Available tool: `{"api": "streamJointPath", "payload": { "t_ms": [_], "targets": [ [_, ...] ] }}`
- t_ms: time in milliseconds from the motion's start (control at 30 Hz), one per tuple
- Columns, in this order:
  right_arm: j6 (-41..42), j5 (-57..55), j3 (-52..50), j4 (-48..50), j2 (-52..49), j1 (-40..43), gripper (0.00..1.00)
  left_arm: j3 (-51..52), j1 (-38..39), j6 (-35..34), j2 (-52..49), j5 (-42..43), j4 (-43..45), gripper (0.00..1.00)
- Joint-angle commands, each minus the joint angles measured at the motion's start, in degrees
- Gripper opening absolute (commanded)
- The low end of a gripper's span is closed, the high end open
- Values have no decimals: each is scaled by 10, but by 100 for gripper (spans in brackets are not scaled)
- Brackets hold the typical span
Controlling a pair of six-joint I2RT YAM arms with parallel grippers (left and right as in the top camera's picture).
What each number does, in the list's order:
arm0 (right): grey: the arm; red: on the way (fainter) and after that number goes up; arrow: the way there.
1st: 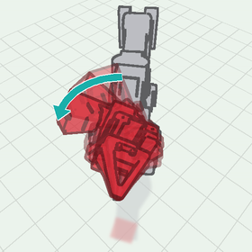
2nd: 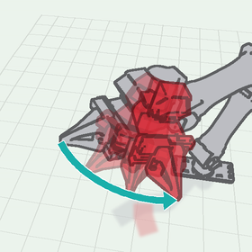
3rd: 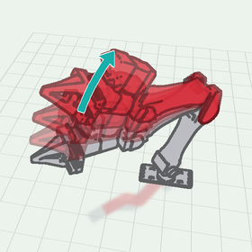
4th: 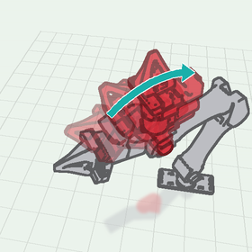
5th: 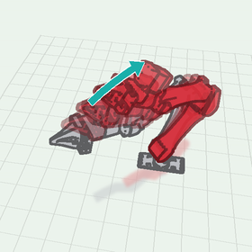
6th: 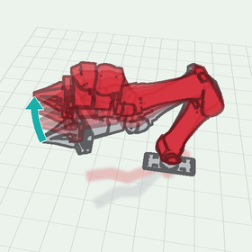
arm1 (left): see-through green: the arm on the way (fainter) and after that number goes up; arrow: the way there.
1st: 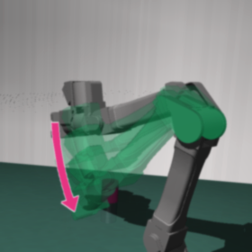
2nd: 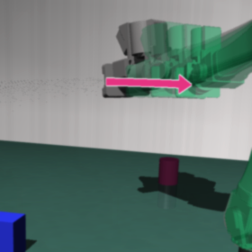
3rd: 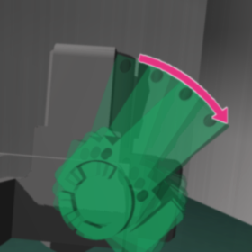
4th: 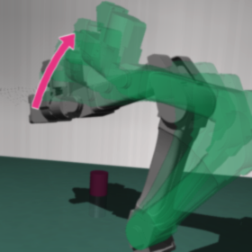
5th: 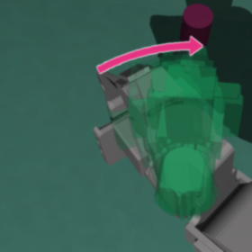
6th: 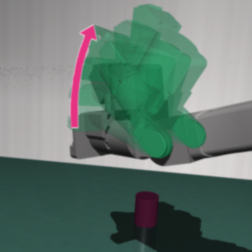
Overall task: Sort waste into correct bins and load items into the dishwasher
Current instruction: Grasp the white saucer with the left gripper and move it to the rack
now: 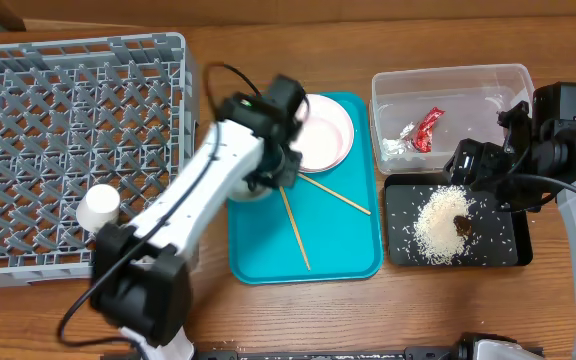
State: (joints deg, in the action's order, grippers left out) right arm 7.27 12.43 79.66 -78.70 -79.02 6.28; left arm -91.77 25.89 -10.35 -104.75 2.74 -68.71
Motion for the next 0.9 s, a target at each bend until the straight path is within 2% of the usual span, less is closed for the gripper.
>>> {"api": "streamJointPath", "payload": {
  "t_ms": [0, 67, 100, 167, 200, 433, 567, 733, 867],
  "targets": [
    [-2, -4, 7, 2, 4, 0, 100, -57, -82, 26, 78, 11, 0, 4],
    [-2, -4, 7, 3, 4, 0, 100, -63, -141, 70, 95, 69, 7, 4],
    [-2, -4, 7, 3, 4, 0, 100, -63, -201, 109, 98, 139, 9, 4],
    [-2, -4, 7, 3, 4, 0, 100, -63, -259, 162, 95, 224, 9, 4],
    [-3, -4, 7, 3, 4, 0, 100, -63, -310, 207, 90, 297, 9, 4],
    [-2, -4, 7, 3, 4, 0, 100, -63, -503, 321, 37, 544, 17, 4],
    [-2, -4, 7, 3, 4, 0, 100, -63, -557, 338, -21, 607, 28, 4],
    [-3, -4, 7, 1, 4, 0, 100, -63, -582, 350, -90, 632, 45, 4],
    [-2, -4, 7, -1, 4, 0, 100, -63, -600, 350, -141, 695, 71, 4]
  ]
}}
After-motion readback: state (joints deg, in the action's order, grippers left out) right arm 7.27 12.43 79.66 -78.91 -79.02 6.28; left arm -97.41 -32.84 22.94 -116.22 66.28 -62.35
